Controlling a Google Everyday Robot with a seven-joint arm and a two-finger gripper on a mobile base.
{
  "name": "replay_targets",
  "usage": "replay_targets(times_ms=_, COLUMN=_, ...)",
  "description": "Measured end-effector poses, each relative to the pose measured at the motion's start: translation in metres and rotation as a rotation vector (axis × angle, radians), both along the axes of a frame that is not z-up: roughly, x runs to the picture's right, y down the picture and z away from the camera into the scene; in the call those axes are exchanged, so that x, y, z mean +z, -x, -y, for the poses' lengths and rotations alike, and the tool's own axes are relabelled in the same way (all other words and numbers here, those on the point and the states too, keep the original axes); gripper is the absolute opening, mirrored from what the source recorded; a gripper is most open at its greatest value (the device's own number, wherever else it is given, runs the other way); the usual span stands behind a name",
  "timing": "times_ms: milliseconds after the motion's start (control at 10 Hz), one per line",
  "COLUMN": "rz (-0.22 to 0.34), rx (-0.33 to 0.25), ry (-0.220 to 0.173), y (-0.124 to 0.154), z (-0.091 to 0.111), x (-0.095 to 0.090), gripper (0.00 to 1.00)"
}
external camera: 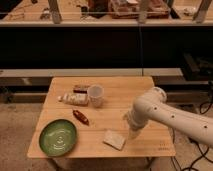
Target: Place the white sponge in the ceramic cup
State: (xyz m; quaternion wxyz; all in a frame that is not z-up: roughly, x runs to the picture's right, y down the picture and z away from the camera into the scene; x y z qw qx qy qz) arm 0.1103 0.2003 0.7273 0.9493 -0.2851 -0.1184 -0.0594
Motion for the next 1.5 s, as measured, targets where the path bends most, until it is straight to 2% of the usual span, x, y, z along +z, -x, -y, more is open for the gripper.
replay_targets(times_ms=200, rz=0.010, rx=-0.006, ry=0.008, y=0.010, z=-0.012, x=0.006, gripper=0.65)
replay_targets(times_ms=400, rz=0.014, rx=-0.006, ry=0.020, y=0.008, z=-0.023, x=0.017, gripper=0.65)
replay_targets(times_ms=1100, rz=0.037, rx=0.045, ry=0.056, y=0.015, z=-0.046, x=0.049, gripper=0.65)
replay_targets(times_ms=1200, rz=0.039, rx=0.045, ry=0.061, y=0.016, z=-0.047, x=0.049, gripper=0.65)
replay_targets(times_ms=1300, rz=0.041, rx=0.039, ry=0.082, y=0.017, z=-0.049, x=0.047, gripper=0.65)
replay_targets(times_ms=1500, rz=0.064, rx=0.006, ry=0.121, y=0.038, z=-0.061, x=0.033, gripper=0.65)
